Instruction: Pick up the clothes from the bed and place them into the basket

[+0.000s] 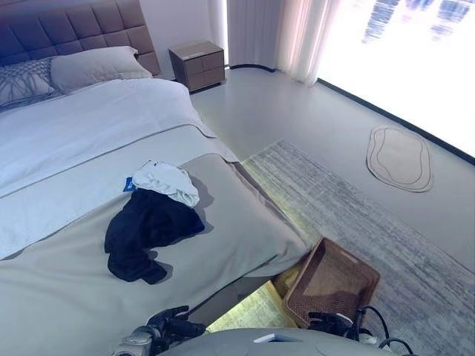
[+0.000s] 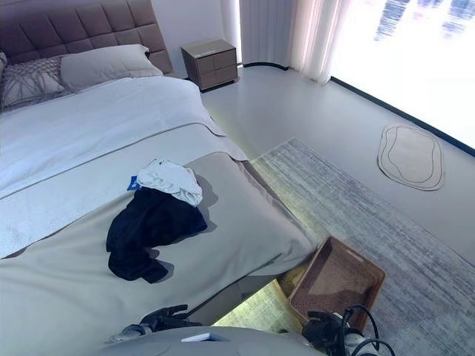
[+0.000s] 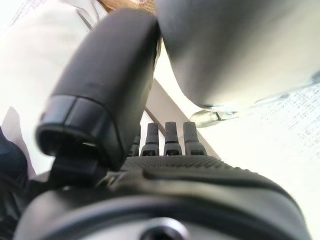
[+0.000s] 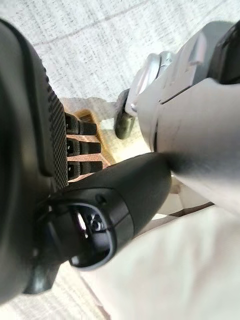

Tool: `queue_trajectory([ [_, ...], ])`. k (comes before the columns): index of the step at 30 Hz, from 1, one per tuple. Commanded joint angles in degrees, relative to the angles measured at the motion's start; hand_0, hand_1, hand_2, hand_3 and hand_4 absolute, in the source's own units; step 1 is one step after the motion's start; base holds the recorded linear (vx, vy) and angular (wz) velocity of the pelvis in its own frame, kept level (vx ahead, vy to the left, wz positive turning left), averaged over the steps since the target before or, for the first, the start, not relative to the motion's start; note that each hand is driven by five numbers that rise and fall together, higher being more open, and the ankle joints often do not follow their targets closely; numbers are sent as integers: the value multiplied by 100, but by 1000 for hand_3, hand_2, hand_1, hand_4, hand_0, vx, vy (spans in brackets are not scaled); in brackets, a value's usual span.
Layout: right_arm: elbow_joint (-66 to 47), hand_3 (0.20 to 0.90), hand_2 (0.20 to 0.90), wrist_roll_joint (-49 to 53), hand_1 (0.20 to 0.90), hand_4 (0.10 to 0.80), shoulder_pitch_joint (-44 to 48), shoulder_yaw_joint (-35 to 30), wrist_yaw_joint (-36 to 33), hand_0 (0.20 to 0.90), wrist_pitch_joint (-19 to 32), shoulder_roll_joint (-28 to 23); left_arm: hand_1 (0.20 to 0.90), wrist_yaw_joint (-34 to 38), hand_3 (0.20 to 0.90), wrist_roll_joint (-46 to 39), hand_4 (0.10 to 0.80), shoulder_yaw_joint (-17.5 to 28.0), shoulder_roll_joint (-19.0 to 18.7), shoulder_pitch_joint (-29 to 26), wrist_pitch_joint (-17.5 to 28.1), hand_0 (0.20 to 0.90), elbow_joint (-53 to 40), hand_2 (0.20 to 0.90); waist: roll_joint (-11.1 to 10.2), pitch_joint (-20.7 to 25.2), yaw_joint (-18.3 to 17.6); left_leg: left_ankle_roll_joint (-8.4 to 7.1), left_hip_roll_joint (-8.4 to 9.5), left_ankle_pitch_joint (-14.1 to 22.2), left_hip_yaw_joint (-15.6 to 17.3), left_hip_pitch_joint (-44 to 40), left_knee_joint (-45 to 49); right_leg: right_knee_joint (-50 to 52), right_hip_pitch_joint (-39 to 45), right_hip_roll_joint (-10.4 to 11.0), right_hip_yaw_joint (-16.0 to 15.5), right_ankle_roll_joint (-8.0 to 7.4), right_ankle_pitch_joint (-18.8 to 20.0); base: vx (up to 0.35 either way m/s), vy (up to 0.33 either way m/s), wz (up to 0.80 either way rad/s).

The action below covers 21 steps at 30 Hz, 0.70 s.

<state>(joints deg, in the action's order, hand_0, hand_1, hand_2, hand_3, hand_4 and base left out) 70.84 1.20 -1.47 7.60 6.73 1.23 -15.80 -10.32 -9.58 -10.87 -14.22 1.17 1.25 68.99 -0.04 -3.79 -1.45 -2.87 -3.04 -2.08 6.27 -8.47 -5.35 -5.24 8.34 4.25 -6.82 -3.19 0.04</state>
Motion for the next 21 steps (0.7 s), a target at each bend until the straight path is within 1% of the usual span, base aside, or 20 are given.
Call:
queue_trajectory([
  [1,10,900,900,145,900,800,257,50,-343,900,275,177,900,92,900,63,800,-170,41,-316,51,900,211,900,36,-178,47,542,454,706,-83,-86,170,604,-196,-135,-139,15,-327,0,0,0],
  [3,-32,900,900,151,900,800,239,40,-306,900,166,189,900,107,900,49,800,-170,41,-306,47,900,197,900,40,-186,31,536,453,704,-77,-84,163,588,-197,-132,-125,10,-320,0,0,0],
  [6,52,900,900,405,900,800,224,3,-33,900,-156,193,900,113,900,23,800,-155,34,-311,80,900,210,900,43,-194,38,519,444,697,-69,-73,156,555,-197,-127,-142,8,-308,0,0,0],
  [8,136,900,900,708,900,800,231,-71,74,900,-347,196,900,134,900,31,800,-152,41,-314,89,900,229,900,38,-187,52,513,444,691,-72,-77,150,540,-182,-128,-159,9,-308,0,0,0],
  [10,255,900,900,1388,900,800,208,-279,153,900,-562,229,900,150,900,101,800,-124,49,-276,115,900,254,900,32,-175,82,501,439,682,-80,-95,139,533,-152,-132,-193,12,-311,21,0,1],
  [12,308,900,900,1772,900,800,190,-423,177,900,-651,245,900,166,900,150,800,-106,55,-247,130,900,272,900,29,-167,91,494,436,680,-84,-113,129,534,-135,-133,-209,12,-315,48,5,3],
  [15,394,900,900,1891,900,800,162,-662,-30,900,-487,239,900,208,900,157,800,-109,61,-202,157,900,283,900,22,-162,124,484,429,673,-89,-111,129,547,-124,-126,-245,2,-326,48,14,2],
  [18,246,900,900,1264,900,800,315,-634,-414,900,-111,129,900,269,900,122,800,-175,31,-250,185,900,231,900,-20,-244,226,487,418,673,-161,7,222,646,-202,-90,-310,0,-349,-13,1,1],
  [20,42,900,900,479,900,800,564,-394,-848,900,203,-21,900,308,900,116,800,-279,-22,-323,216,900,187,900,-77,-334,357,507,423,667,-271,137,302,731,-289,-67,-369,19,-360,-35,2,12],
  [21,-56,900,900,420,900,800,650,-297,-971,900,209,-81,900,312,900,132,800,-305,-50,-338,219,900,161,900,-96,-361,410,515,428,665,-311,168,321,742,-300,-61,-391,22,-358,-14,-10,21],
])
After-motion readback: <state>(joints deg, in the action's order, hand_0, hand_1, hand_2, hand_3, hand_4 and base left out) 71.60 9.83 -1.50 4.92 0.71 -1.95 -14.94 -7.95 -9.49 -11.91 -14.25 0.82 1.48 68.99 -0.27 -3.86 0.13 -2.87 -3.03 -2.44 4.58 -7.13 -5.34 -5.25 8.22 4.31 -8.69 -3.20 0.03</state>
